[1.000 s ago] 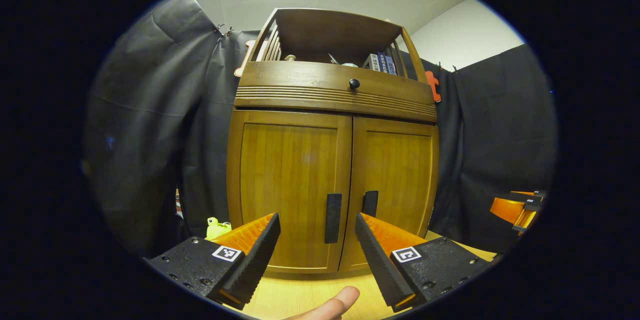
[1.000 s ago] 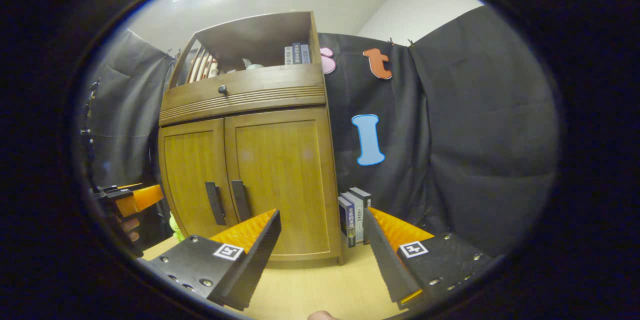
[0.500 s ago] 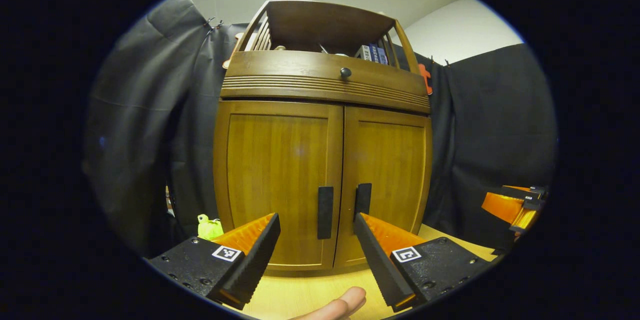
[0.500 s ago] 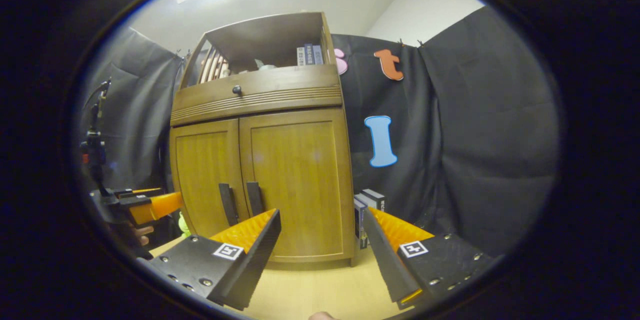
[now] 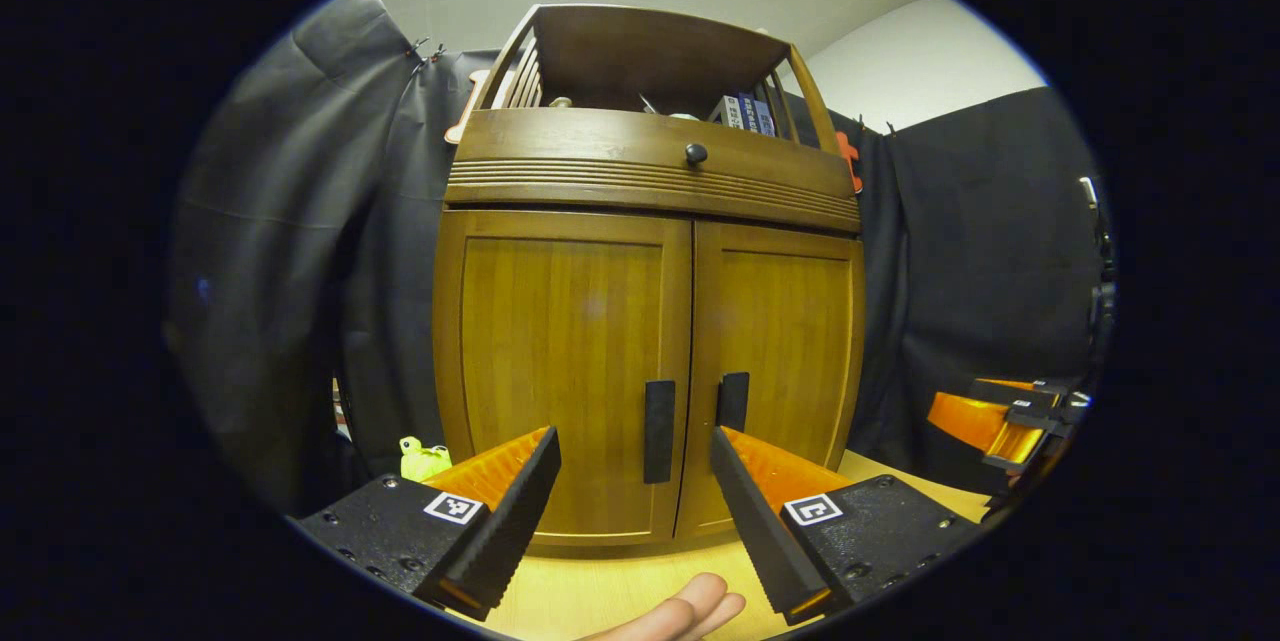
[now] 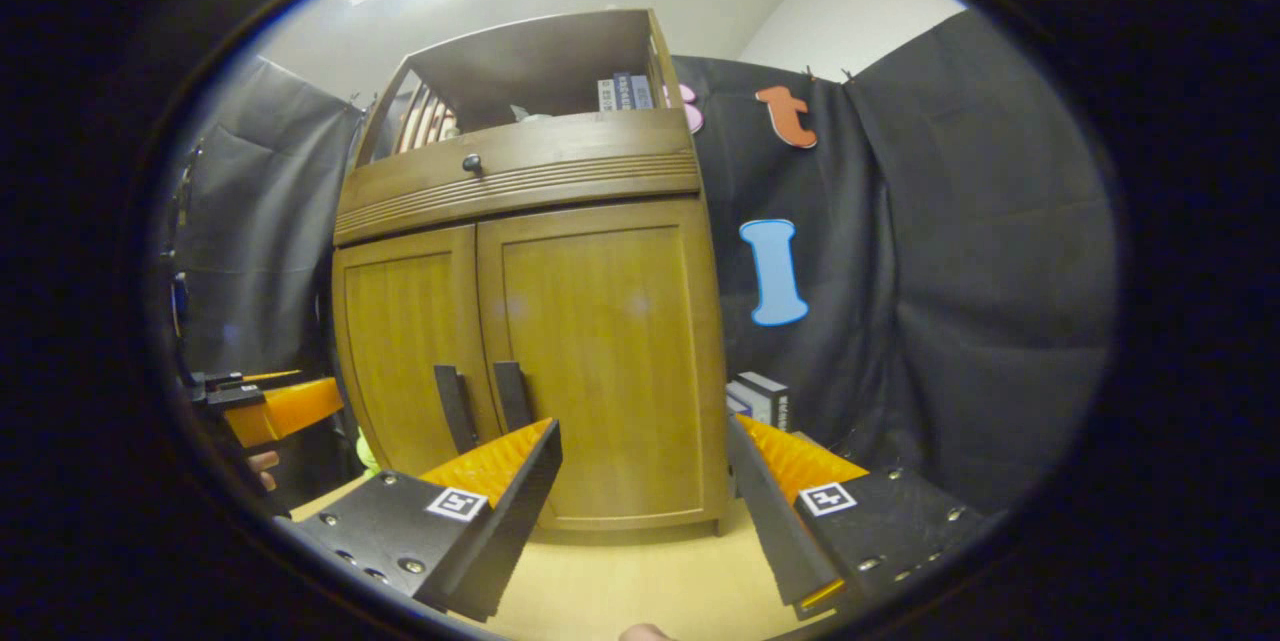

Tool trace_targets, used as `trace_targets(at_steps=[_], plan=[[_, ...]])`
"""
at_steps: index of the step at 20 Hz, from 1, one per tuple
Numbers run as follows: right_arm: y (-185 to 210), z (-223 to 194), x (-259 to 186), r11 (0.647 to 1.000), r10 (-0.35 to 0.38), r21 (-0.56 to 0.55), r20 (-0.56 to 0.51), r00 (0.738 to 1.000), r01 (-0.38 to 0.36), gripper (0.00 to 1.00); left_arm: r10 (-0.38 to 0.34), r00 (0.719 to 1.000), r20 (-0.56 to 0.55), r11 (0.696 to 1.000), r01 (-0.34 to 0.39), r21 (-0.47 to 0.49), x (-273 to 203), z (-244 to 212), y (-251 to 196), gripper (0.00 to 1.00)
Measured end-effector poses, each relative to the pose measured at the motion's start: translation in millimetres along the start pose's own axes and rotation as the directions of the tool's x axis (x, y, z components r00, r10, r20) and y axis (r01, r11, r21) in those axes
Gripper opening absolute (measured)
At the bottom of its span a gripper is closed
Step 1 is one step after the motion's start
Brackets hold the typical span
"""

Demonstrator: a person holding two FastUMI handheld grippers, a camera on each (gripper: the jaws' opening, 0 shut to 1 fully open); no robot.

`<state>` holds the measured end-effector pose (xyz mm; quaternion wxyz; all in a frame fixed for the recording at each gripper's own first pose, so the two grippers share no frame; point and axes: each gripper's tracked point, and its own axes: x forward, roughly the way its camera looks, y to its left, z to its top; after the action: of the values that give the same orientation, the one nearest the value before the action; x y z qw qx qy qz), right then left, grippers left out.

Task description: Open the right door of the double-door shoe cabinet with the right hand, and open the left door with the left hand.

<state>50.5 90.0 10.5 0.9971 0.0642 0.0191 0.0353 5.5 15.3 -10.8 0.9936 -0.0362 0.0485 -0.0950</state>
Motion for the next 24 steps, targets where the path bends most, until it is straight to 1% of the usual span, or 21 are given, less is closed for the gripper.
trace_targets(at_steps=[2, 3, 5, 6, 7, 8, 10, 11, 12, 13, 14, 15, 16, 17, 18, 19, 20, 21, 22, 24], plan=[[20, -3, 18, 0.999, 0.032, -0.007, -0.017, 0.999, -0.032, 0.98, -0.002, 1.0, 0.004, 1.0, 0.002, 0.011, 2, 2, 9, 0.89], [33, -10, 29, 0.998, 0.06, -0.009, -0.03, 0.998, -0.061, 0.98, -0.017, 1.0, 0.001, 1.0, 0.017, 0.011, 3, 2, 11, 0.89], [61, -25, 52, 0.993, 0.121, 0.005, -0.065, 0.991, -0.121, 0.98, -0.044, 0.999, -0.009, 0.999, 0.044, -0.01, 5, 0, 18, 0.89], [70, -35, 63, 0.992, 0.129, -0.003, -0.094, 0.987, -0.129, 0.96, -0.053, 0.999, -0.011, 0.998, 0.053, -0.027, 7, 1, 23, 0.89], [79, -43, 74, 0.99, 0.135, -0.016, -0.115, 0.984, -0.137, 0.96, -0.062, 0.998, -0.009, 0.997, 0.062, -0.04, 10, 4, 30, 0.89], [86, -48, 83, 0.99, 0.135, -0.031, -0.126, 0.983, -0.14, 0.96, -0.066, 0.998, -0.008, 0.997, 0.066, -0.042, 11, 6, 37, 0.94], [99, -56, 104, 0.989, 0.133, -0.054, -0.137, 0.982, -0.141, 0.98, -0.058, 0.998, 0.004, 0.997, 0.059, -0.055, 12, 8, 52, 0.94], [106, -59, 115, 0.989, 0.131, -0.053, -0.126, 0.983, -0.139, 0.98, -0.052, 0.999, 0.007, 0.996, 0.052, -0.066, 14, 8, 60, 0.89], [113, -62, 126, 0.99, 0.127, -0.05, -0.119, 0.985, -0.133, 0.98, -0.049, 0.999, 0.007, 0.996, 0.049, -0.075, 15, 8, 66, 0.94], [118, -68, 136, 0.991, 0.12, -0.044, -0.126, 0.985, -0.127, 0.96, -0.044, 0.999, 0.006, 0.995, 0.045, -0.085, 16, 7, 72, 0.94], [126, -73, 145, 0.989, 0.129, -0.056, -0.135, 0.982, -0.138, 0.98, -0.036, 0.999, 0.004, 0.995, 0.036, -0.096, 18, 7, 77, 0.94], [128, -76, 153, 0.988, 0.123, -0.08, -0.14, 0.982, -0.136, 0.96, -0.026, 1.0, -0.005, 0.994, 0.025, -0.11, 20, 4, 83, 0.94], [128, -78, 162, 0.988, 0.11, -0.091, -0.138, 0.984, -0.123, 0.96, -0.022, 1.0, -0.014, 0.993, 0.02, -0.118, 22, 3, 87, 0.89], [132, -78, 165, 0.99, 0.109, -0.077, -0.138, 0.984, -0.121, 0.99, -0.023, 1.0, -0.02, 0.992, 0.02, -0.124, 24, 1, 88, 0.94], [133, -77, 171, 0.992, 0.102, -0.062, -0.139, 0.985, -0.111, 0.94, -0.022, 1.0, -0.021, 0.992, 0.019, -0.125, 25, 1, 89, 0.94], [136, -74, 175, 0.994, 0.095, -0.046, -0.132, 0.987, -0.102, 0.84, -0.015, 1.0, -0.02, 0.993, 0.013, -0.121, 25, 0, 91, 0.94], [140, -71, 179, 0.993, 0.107, -0.046, -0.124, 0.987, -0.113, 0.74, -0.006, 1.0, -0.017, 0.993, 0.004, -0.12, 25, 1, 93, 0.89], [139, -76, 182, 0.991, 0.11, -0.061, -0.146, 0.983, -0.12, 0.65, 0.0, 1.0, -0.017, 0.992, -0.002, -0.123, 26, 1, 93, 0.89], [137, -72, 182, 0.991, 0.108, -0.069, -0.13, 0.986, -0.118, 0.55, -0.002, 1.0, -0.018, 0.992, 0.0, -0.124, 26, 0, 92, 0.94], [137, -76, 181, 0.987, 0.146, -0.045, -0.146, 0.979, -0.154, 0.39, -0.009, 1.0, -0.018, 0.993, 0.007, -0.12, 25, 0, 87, 0.94]])
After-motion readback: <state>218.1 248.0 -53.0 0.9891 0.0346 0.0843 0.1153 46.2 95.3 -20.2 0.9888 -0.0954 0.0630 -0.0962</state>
